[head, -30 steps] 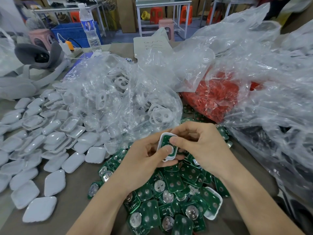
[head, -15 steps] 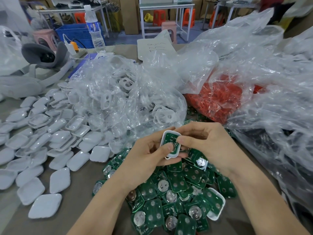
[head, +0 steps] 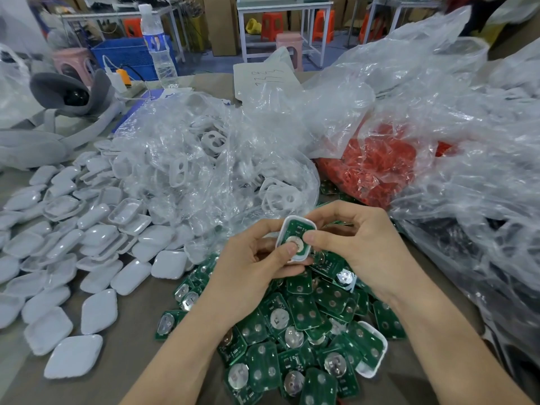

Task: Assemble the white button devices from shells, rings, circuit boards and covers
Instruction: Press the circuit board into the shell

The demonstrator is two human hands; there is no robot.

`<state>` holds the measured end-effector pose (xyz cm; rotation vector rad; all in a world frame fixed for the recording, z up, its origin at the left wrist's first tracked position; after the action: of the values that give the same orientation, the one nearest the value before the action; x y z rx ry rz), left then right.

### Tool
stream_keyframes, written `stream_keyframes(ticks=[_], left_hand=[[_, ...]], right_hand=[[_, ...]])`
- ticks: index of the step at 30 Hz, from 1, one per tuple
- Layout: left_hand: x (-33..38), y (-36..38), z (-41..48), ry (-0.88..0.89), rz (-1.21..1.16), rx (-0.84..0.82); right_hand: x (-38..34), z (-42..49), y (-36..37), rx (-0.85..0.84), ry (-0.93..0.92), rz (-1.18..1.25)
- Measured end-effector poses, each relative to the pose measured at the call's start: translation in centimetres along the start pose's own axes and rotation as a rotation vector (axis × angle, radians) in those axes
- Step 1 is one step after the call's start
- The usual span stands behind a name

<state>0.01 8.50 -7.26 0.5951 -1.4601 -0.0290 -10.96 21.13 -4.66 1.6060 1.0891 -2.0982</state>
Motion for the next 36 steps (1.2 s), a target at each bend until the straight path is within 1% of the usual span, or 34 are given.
stream_keyframes(ticks=[8, 13, 17, 21, 27, 32, 36], left_hand=[[0.1, 0.1, -0.1, -0.002, 0.026, 0.007], [0.2, 0.2, -0.1, -0.019, -0.017, -0.024], [0.2, 0.1, -0.1, -0.047, -0.1, -0.067], [0.1, -0.1, -0.1, -0.041, -0.156, -0.073], [-0.1, -0.4, 0.1, -0.043, -0.169, -0.045], [-0.1, -0.4, 0.0, -0.048, -0.159, -0.037], [-0.1, -0.4, 0.1, -0.055, -0.155, -0.045]], right_hand=[[0.3, 0.1, 0.2, 0.006, -0.002, 0.028], [0.2, 0.1, 0.3, 0.05, -0.054, -0.013], [0.0, 0.0, 0.4, 0.106, -0.115, -0.108], [-0.2, -0.1, 0.7, 0.188, -0.187, -0.303], [-0.5, -0.2, 0.7, 0.163, -0.346, -0.528], [-0.6, -0.3, 0.7, 0.182, -0.416, -0.61], [-0.7, -0.4, 0.8, 0.186, -0.443, -0.613]])
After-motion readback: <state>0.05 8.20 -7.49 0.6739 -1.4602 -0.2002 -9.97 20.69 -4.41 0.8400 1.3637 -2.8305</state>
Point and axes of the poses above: each hand's wrist, its own z-axis towards the middle knuckle, its own y-axis out of the palm, x = y × z, the point moved 2 cm from there along z, towards the middle knuckle, and after that the axes turned 14 degrees about -z, right-handed, at the moved point
